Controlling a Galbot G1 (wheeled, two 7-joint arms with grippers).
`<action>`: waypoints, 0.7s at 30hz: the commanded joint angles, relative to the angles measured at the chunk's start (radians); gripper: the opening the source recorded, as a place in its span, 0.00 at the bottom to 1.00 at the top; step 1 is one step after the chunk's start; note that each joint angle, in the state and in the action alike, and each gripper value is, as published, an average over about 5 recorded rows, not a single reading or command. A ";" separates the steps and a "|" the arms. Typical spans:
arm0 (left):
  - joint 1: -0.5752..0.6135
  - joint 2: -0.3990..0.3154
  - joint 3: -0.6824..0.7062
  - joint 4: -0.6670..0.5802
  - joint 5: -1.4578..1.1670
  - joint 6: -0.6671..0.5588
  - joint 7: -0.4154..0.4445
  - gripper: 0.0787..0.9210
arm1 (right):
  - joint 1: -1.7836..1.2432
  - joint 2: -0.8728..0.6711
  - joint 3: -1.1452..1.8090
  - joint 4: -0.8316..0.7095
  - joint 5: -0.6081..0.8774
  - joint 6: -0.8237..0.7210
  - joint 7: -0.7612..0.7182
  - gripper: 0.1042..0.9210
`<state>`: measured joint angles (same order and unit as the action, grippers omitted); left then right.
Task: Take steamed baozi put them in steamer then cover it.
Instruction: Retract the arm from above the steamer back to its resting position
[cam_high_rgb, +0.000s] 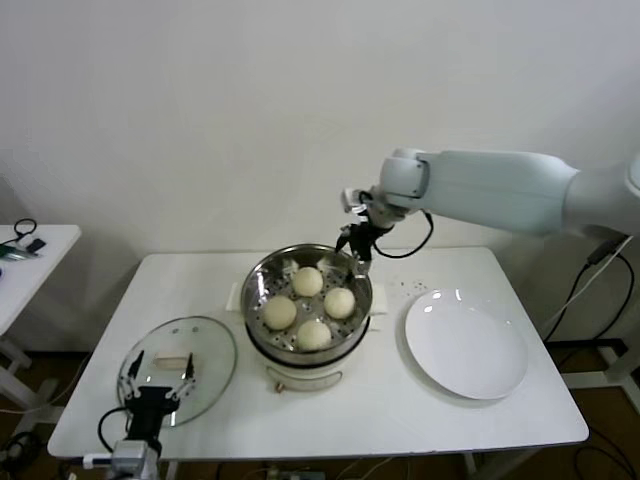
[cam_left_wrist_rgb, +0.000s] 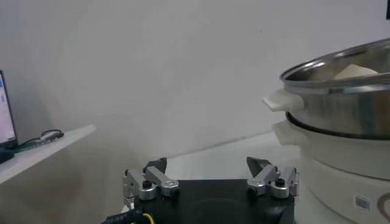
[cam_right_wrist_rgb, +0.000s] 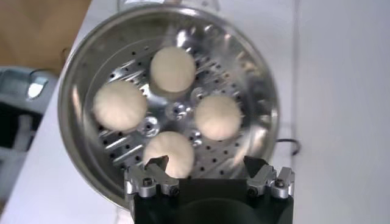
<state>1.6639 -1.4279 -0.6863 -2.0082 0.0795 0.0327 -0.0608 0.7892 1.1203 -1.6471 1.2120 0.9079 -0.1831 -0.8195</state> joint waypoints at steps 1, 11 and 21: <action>0.003 0.005 -0.001 -0.008 0.009 0.005 -0.004 0.88 | -0.109 -0.298 0.181 0.081 -0.028 0.238 0.238 0.88; 0.016 0.008 0.008 -0.037 0.006 -0.019 -0.035 0.88 | -0.595 -0.504 0.679 0.148 -0.109 0.343 0.474 0.88; 0.021 0.002 0.000 -0.071 0.080 -0.026 -0.038 0.88 | -1.132 -0.511 1.291 0.259 -0.224 0.358 0.631 0.88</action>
<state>1.6831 -1.4241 -0.6857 -2.0621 0.1038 0.0096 -0.0925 0.2047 0.7030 -0.9731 1.3675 0.7847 0.1140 -0.3826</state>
